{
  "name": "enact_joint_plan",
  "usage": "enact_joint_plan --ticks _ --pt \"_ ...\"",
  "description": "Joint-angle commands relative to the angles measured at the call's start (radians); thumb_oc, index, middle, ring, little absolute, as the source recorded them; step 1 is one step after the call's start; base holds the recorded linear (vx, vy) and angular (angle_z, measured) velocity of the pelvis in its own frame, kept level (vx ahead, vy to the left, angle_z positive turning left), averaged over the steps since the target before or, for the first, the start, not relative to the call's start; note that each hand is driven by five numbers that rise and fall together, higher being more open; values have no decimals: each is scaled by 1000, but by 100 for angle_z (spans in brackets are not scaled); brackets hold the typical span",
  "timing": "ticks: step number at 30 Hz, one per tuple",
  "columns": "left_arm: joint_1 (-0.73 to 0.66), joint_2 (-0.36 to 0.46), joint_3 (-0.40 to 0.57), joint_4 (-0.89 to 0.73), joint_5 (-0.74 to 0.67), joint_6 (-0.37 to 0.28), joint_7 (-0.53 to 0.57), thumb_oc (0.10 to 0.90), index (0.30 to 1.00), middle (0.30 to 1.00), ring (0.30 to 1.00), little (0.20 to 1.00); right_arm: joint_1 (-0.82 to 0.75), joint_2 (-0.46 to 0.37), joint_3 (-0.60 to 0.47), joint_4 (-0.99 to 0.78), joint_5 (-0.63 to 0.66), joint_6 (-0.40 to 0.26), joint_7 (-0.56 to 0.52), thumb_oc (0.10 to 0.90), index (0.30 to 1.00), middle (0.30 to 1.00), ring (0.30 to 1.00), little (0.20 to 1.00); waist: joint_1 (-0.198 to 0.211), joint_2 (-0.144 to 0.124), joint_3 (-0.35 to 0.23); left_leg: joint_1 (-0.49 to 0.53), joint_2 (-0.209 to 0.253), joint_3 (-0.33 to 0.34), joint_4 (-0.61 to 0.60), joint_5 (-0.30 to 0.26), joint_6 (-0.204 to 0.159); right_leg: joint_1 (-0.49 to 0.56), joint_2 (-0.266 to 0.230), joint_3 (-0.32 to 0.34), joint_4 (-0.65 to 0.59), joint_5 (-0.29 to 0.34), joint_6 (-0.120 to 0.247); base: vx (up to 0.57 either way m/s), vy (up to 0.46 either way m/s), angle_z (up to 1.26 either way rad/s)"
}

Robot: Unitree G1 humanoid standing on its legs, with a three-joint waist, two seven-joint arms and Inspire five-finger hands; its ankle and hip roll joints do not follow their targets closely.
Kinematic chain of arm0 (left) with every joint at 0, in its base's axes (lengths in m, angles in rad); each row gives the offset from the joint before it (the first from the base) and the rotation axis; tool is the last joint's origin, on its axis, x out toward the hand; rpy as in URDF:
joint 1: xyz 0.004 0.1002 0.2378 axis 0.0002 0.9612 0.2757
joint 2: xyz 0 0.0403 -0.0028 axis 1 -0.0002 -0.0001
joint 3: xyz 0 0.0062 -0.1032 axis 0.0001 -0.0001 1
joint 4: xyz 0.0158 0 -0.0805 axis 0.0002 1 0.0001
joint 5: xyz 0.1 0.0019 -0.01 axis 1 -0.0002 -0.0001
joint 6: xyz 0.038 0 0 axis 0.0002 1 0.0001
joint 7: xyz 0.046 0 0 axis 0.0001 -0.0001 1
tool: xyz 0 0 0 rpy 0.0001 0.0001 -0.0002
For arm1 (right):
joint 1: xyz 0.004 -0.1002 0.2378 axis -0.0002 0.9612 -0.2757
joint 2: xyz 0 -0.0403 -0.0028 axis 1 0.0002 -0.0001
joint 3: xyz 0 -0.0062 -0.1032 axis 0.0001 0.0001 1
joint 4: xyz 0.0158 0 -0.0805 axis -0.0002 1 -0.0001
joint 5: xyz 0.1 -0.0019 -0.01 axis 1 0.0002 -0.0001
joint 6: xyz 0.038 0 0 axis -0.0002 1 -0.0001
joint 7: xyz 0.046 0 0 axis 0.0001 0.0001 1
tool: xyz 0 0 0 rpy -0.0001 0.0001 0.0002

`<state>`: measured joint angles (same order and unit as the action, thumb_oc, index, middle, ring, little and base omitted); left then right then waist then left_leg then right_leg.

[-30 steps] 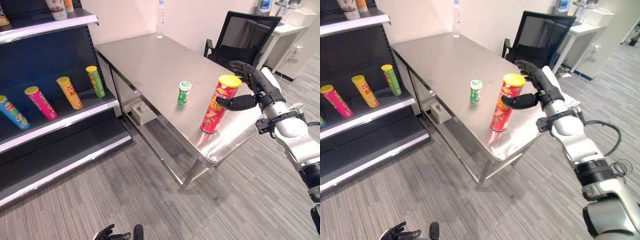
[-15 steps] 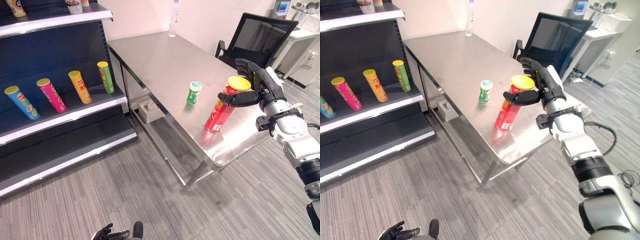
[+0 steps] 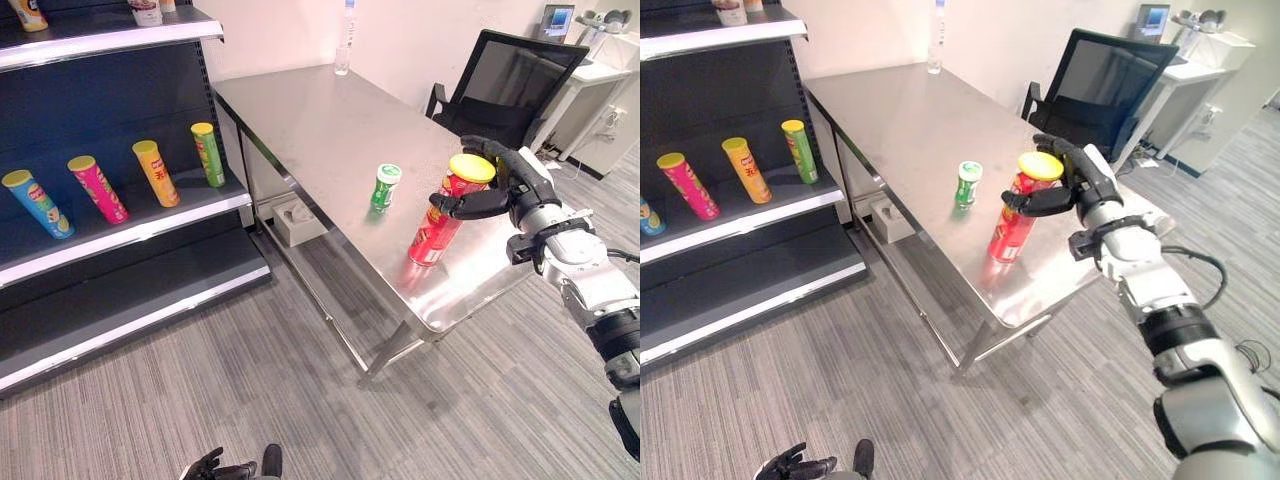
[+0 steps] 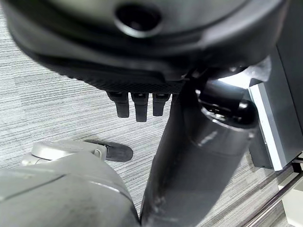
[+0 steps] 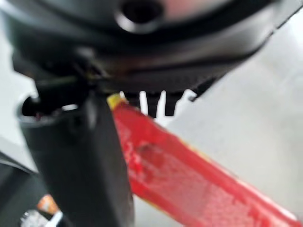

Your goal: Put the goods on the table back onto the shelves and tidy them up.

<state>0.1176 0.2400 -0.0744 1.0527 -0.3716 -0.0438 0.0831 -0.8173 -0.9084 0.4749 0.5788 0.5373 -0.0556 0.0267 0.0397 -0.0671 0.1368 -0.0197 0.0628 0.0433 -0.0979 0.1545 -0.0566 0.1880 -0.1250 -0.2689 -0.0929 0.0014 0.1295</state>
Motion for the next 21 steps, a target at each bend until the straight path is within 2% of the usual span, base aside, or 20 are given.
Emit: enact_joint_plan --ticks 1,2,7,12,13,14,15,16,17,21 --pt "-43 55 -56 21 4 -30 10 800 900 900 900 900 -214 -28 26 39 36 -35 -10 483 425 425 425 425 43 -8 -26 131 60 56 11 -195 -69 -32 -47 1 6 -29 63 0 0 0" --pt "-43 56 -56 20 4 -31 11 800 900 900 900 900 -218 -26 29 46 39 -34 -10 400 300 300 300 300 43 -8 -26 132 60 56 11 -195 -69 -31 -47 0 6 -29 63 0 0 0" --pt "-41 53 -52 13 -3 -30 13 800 900 900 900 900 -221 -23 22 39 41 -36 -20 400 300 300 300 300 44 -10 -23 129 60 55 11 -194 -69 -34 -46 -2 6 -27 63 0 0 0" --pt "-36 48 -35 14 3 -25 19 800 900 900 900 900 -173 -55 -22 -96 -34 -64 -67 400 300 300 300 300 34 -8 -19 133 61 62 11 -197 -68 -35 -47 1 6 -27 62 0 0 0" --pt "-36 46 -26 11 7 -24 24 800 900 900 900 900 -143 -69 -47 -157 -65 -72 -85 400 300 300 300 300 29 -7 -18 135 61 63 11 -198 -68 -35 -46 3 6 -27 62 -15 -37 -6" --pt "-42 33 10 3 29 -22 36 800 900 900 900 900 0 -91 -177 -413 -199 -102 -138 400 300 300 300 300 9 4 -15 139 64 65 11 -201 -66 -34 -45 9 6 -33 60 -9 -30 -2" --pt "-42 36 7 2 29 -22 36 800 900 900 900 900 12 -90 -187 -420 -201 -100 -138 400 300 300 300 300 12 2 -16 140 65 64 11 -201 -66 -33 -45 9 6 -33 60 2 -45 5" --pt "-42 34 19 6 37 -21 43 800 900 900 900 900 60 -88 -239 -503 -234 -112 -148 400 300 300 300 300 7 5 -17 144 67 66 11 -203 -66 -30 -44 9 6 -37 59 11 -94 -3" --pt "-43 30 44 7 48 -19 49 800 900 900 900 900 140 -80 -337 -691 -281 -148 -162 400 300 300 300 300 -4 9 -20 149 74 67 11 -204 -68 -25 -36 9 6 -47 54 11 -95 -1" --pt "-45 31 49 -1 50 -21 58 800 900 900 900 900 162 -69 -365 -789 -302 -166 -151 400 300 300 300 300 -7 10 -20 147 82 62 11 -199 -72 -23 -27 11 6 -54 48 -9 -73 -2"
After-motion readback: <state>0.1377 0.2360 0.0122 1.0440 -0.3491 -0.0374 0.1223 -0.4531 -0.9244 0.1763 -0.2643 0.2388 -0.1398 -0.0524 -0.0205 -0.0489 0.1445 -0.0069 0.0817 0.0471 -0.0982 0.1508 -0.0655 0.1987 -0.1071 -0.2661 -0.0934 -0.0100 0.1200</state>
